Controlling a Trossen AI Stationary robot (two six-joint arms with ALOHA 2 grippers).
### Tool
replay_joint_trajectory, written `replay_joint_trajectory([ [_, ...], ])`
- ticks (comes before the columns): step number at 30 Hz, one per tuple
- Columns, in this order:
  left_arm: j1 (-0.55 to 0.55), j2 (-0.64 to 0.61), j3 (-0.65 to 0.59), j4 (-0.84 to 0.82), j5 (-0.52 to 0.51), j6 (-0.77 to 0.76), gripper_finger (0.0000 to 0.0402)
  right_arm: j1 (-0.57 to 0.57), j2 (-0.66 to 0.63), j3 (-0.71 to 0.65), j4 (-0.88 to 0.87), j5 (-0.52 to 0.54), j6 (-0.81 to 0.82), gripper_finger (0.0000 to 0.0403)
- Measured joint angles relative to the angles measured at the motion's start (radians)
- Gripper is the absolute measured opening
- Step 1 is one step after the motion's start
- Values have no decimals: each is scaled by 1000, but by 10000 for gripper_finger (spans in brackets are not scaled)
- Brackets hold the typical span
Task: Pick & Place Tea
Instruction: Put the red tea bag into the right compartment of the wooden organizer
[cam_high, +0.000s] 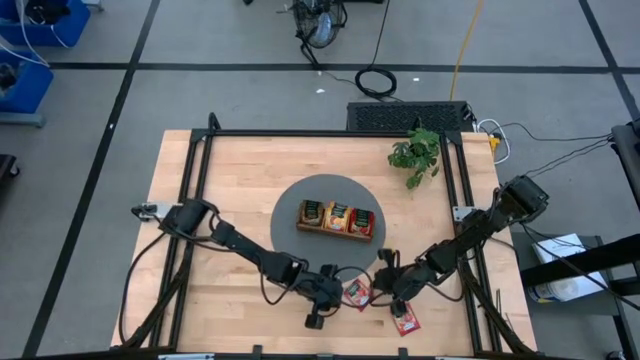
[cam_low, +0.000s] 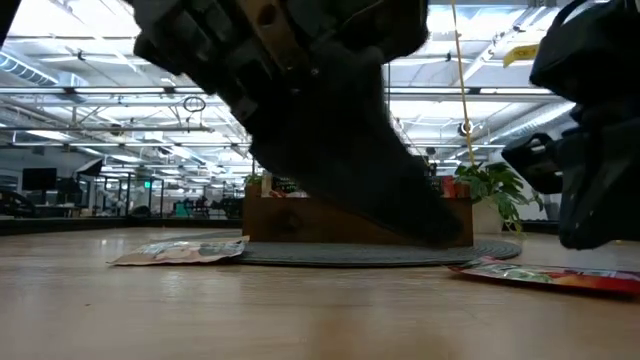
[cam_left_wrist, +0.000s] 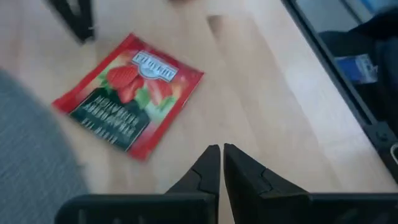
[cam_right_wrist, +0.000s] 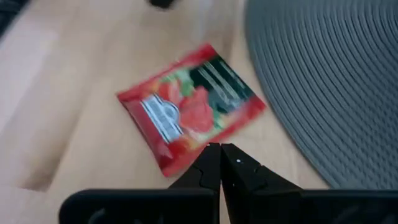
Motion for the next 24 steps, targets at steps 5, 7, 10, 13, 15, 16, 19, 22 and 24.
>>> replay_joint_trajectory([
  [5,12,43,5,49,5,14,7,-2,1,0,-10,-2,49,0],
  [7,27,43,5,53,4,2,13,-2,7,0,-8,-6,65,0],
  [10,44,42,7,37,1,-10,12,2,38,0,22,-33,70,0],
  [13,56,42,7,32,3,-26,4,3,87,3,94,-75,71,0],
  [15,68,41,7,29,4,-35,7,-2,125,4,151,-99,71,0],
  [16,76,41,7,27,2,-36,10,-4,139,5,176,-118,69,0],
  [19,91,41,7,27,-38,-42,12,-8,161,3,235,-164,61,0],
  [22,99,41,7,19,-54,-42,4,-5,157,3,246,-189,50,0],
  [24,96,41,7,18,-57,-40,5,0,155,2,253,-189,41,0],
])
